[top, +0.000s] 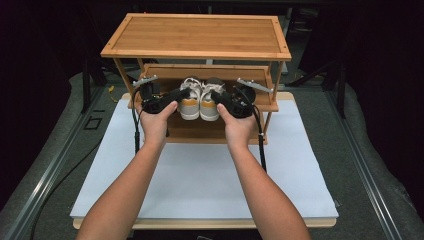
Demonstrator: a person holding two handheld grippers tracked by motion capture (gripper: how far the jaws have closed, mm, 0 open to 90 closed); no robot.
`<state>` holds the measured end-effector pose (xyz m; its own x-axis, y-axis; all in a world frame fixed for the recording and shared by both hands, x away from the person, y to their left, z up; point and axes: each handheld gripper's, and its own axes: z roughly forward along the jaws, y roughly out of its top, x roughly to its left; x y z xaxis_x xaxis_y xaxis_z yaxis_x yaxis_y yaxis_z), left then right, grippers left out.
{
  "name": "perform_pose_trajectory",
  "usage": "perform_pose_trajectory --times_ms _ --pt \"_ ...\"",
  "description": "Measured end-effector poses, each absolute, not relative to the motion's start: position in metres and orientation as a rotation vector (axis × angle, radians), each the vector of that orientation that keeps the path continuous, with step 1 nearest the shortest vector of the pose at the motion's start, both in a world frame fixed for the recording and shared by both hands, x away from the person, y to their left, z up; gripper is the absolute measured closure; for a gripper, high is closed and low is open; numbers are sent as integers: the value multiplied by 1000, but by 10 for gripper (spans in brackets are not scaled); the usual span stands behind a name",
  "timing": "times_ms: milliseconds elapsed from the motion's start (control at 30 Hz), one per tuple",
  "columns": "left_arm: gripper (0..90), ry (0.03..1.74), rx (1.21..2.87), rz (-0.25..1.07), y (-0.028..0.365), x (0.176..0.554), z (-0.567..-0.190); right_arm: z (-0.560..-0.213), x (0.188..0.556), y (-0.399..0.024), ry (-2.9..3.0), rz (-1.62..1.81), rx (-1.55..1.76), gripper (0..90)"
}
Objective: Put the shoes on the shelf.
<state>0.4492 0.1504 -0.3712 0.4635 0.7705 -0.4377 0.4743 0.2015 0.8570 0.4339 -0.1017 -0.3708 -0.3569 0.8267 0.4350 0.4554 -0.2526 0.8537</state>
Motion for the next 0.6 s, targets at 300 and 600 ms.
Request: perform_pose_trajectory --times_ms 300,600 --pt "527 1217 1473 257 150 460 -366 -365 446 -102 1721 1598 1593 535" --pt "489 1193 1503 306 147 460 -357 -360 449 -101 1757 1550 1591 510"
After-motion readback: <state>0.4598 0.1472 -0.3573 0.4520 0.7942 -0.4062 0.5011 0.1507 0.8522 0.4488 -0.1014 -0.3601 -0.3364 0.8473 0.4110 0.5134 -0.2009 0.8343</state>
